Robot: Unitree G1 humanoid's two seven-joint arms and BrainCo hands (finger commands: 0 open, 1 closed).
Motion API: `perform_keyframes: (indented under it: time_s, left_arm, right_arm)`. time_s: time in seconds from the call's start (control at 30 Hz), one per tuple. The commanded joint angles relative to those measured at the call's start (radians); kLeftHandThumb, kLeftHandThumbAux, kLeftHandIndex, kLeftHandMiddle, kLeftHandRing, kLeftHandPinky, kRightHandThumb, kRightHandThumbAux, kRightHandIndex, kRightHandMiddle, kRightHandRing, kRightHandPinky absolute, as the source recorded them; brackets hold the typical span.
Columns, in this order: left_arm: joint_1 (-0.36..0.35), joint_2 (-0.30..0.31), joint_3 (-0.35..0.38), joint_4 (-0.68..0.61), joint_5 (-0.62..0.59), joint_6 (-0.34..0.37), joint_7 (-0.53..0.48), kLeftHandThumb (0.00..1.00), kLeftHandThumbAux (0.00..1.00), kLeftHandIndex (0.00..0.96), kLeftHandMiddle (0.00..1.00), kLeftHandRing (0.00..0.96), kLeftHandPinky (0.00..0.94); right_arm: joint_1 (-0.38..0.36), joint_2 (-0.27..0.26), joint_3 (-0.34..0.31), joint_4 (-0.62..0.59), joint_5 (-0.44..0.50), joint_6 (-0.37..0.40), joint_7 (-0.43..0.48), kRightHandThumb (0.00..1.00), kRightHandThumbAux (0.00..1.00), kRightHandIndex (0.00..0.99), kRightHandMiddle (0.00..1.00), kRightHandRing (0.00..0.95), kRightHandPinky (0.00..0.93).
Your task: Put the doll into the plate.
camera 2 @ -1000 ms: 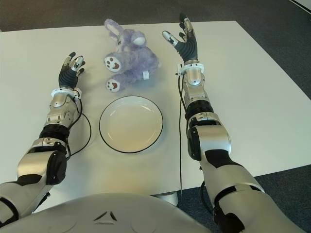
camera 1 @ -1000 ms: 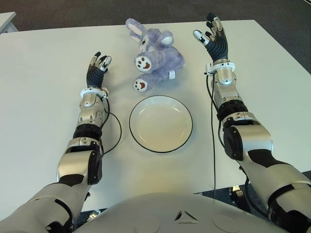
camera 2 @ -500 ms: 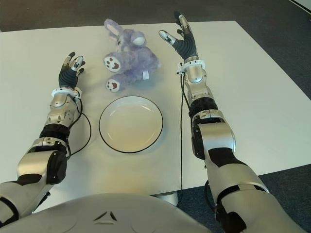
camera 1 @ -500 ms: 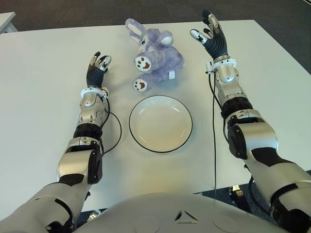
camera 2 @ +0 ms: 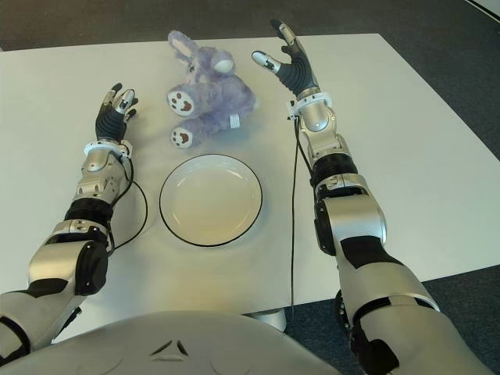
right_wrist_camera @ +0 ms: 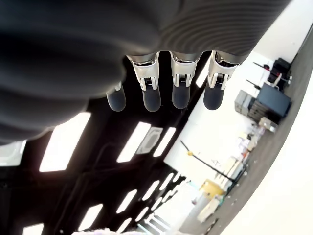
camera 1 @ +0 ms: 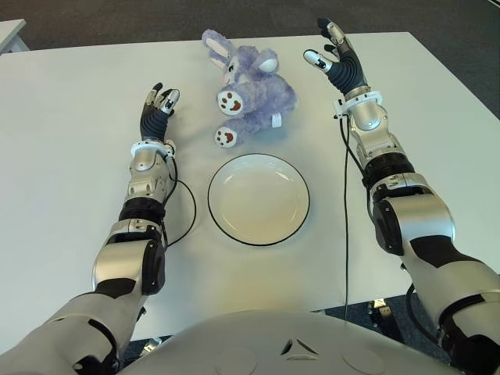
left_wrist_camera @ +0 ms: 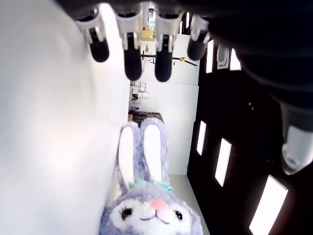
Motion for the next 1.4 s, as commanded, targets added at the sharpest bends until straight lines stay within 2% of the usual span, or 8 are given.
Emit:
perform_keyframes:
  time_s: [0.03,0.2,0.63,1.13,1.4]
  left_arm:
    - [0.026,-0.015,-0.003,0.033,0.007,0.025,0.012,0.0,0.499,0.0,0.153,0.133,0.041]
    - [0.023,-0.015,-0.004,0.038,0.009,0.022,0.014,0.0,0.495,0.0,0.161,0.144,0.066]
    - [0.021,-0.016,-0.004,0.041,0.007,0.021,0.011,0.0,0.487,0.0,0.164,0.143,0.047]
    - [0.019,-0.019,-0.005,0.044,0.009,0.018,0.013,0.0,0.475,0.0,0.165,0.146,0.047]
    - [0.018,-0.02,-0.006,0.045,0.01,0.016,0.013,0.0,0.468,0.0,0.161,0.142,0.025]
  right_arm:
    - [-0.028,-0.019,0.026,0.019,-0.033,-0.02,0.016,0.024,0.321,0.0,0.0,0.0,0.0]
    - [-0.038,-0.033,0.042,0.028,-0.043,-0.022,0.037,0.028,0.319,0.0,0.0,0.0,0.0]
    - [-0.05,-0.052,0.061,0.03,-0.056,-0.027,0.066,0.04,0.321,0.0,0.0,0.0,0.0]
    - [-0.066,-0.092,0.132,0.025,-0.148,-0.043,0.042,0.039,0.296,0.0,0.0,0.0,0.0]
    - [-0.079,-0.111,0.161,0.025,-0.175,-0.066,0.066,0.057,0.282,0.0,0.0,0.0,0.0]
